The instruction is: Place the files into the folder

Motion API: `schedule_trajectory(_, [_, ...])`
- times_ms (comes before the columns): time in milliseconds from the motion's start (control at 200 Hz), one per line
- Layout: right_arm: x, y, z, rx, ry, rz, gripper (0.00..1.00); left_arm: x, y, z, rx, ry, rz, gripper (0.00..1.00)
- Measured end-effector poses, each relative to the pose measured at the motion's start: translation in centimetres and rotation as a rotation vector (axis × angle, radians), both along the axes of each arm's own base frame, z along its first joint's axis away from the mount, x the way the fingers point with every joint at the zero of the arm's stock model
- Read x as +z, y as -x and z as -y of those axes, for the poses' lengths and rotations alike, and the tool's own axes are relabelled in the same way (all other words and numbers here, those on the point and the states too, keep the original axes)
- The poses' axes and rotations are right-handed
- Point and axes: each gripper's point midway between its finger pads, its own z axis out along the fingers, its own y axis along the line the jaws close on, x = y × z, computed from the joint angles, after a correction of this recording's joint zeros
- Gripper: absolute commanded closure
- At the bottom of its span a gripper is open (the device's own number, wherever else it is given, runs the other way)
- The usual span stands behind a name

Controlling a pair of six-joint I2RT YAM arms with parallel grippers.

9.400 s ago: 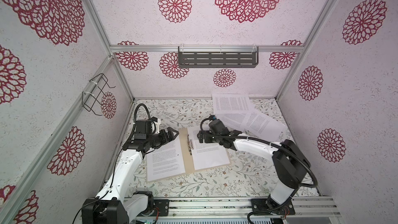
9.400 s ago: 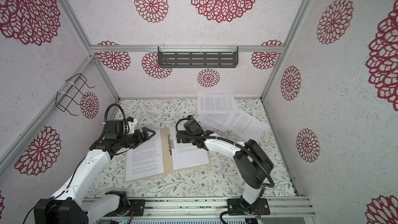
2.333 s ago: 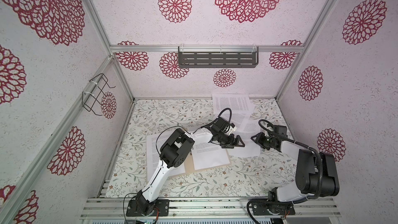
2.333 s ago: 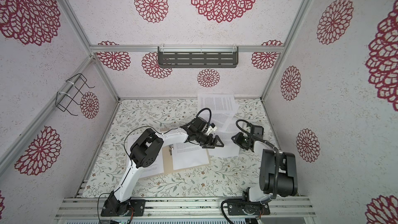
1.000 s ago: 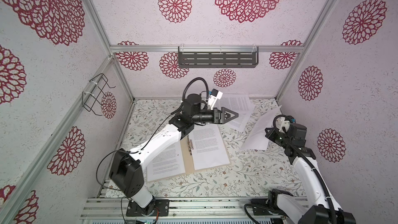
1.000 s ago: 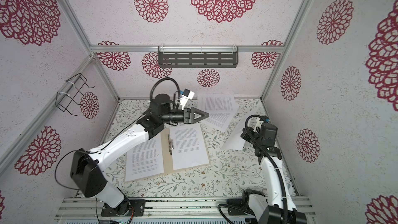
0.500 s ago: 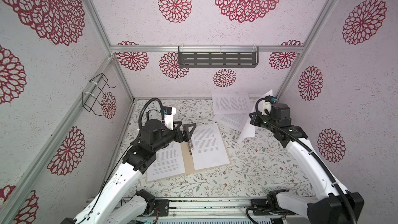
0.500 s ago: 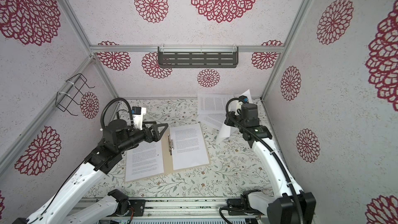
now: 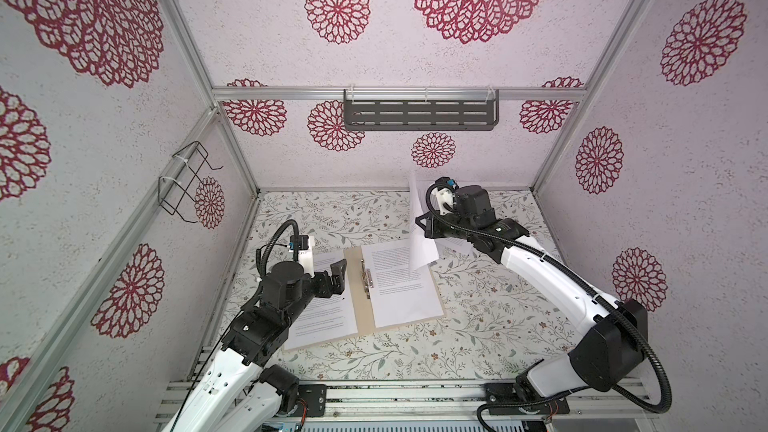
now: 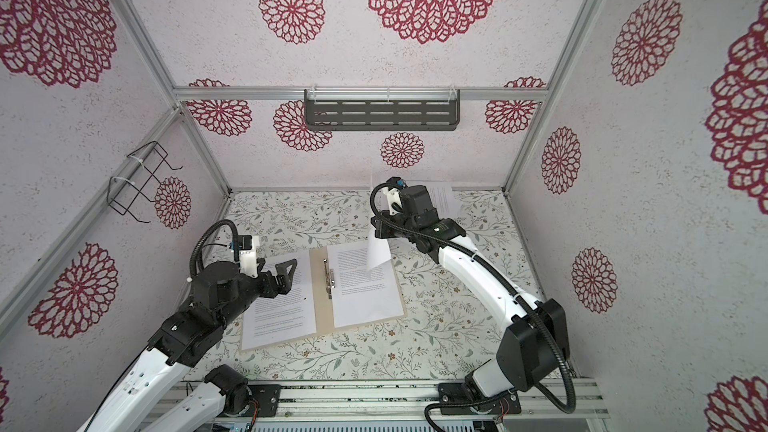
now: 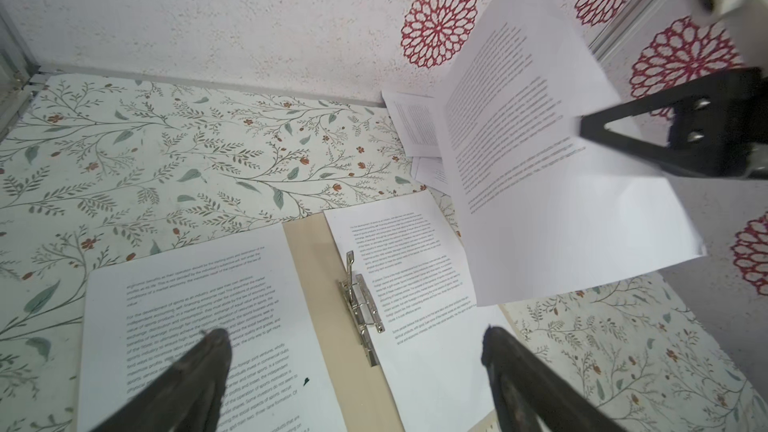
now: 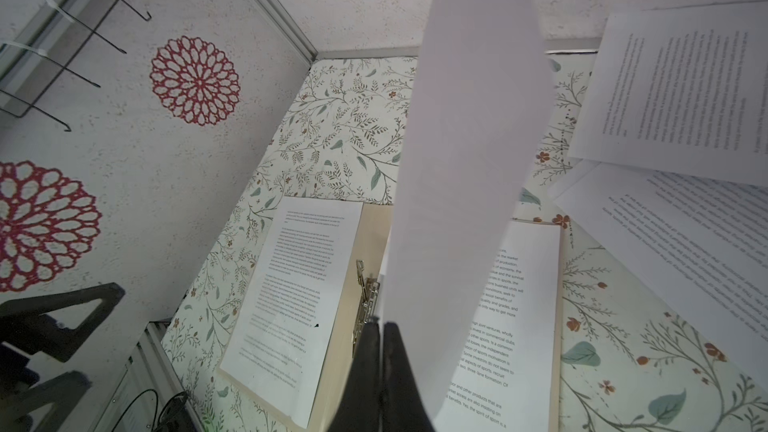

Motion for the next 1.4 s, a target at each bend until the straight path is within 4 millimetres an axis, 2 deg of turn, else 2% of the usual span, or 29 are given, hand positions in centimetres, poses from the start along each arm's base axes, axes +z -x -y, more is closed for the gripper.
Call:
schedule_trajectory(60, [-0.3, 0.0, 1.4, -0.025, -0.027, -0.01, 1.0, -0.7, -0.1, 0.1, -0.002, -0.016, -0.016, 0.03])
schedule_trajectory(150, [-2.0, -0.3, 4.4, -0.082, -0.065, -0.052, 1.0, -1.5, -0.3, 0.1, -0.008, -0.033, -0.033, 0.03])
schedule_trajectory(200, [-3.7, -0.5, 5.6, -0.103, -0.077, -0.083, 1.0, -1.8, -0.4, 0.2, -0.009, -0.041, -0.038, 0.03])
schedule_trajectory(260, [-6.5, -0.8, 6.8, -0.124, -0.064, -0.134, 1.0, -2.2, -0.6, 0.3, -0.014, -0.049, -0.049, 0.03])
schedule_trajectory(400, [-13.1, -0.3, 6.2, -0.096, -0.016, -0.269, 1.0, -2.9, -0.6, 0.5, -0.026, -0.054, -0.07, 0.03])
schedule_trajectory(510, [-16.4, 0.7, 5.6, -0.07, 0.032, -0.331, 1.0, -3.0, -0.4, 0.4, -0.027, -0.053, -0.08, 0.03])
schedule_trajectory(580, [-17.2, 1.1, 5.2, -0.059, 0.042, -0.34, 1.0, -3.2, 0.0, 0.3, -0.029, -0.052, -0.093, 0.03])
schedule_trajectory(851, [-18.0, 1.6, 3.4, -0.004, 0.058, -0.315, 1.0, -4.3, 1.7, -0.1, -0.037, -0.049, -0.161, 0.03])
schedule_trajectory(1066, [-20.0, 2.8, 3.4, 0.011, 0.084, -0.353, 1.0, -4.8, 2.4, 0.0, -0.058, -0.047, -0.189, 0.03])
schedule_trajectory(1401, [-21.5, 3.6, 3.6, -0.023, 0.079, -0.391, 1.0, -5.5, 2.5, 0.8, -0.096, -0.038, -0.224, 0.03])
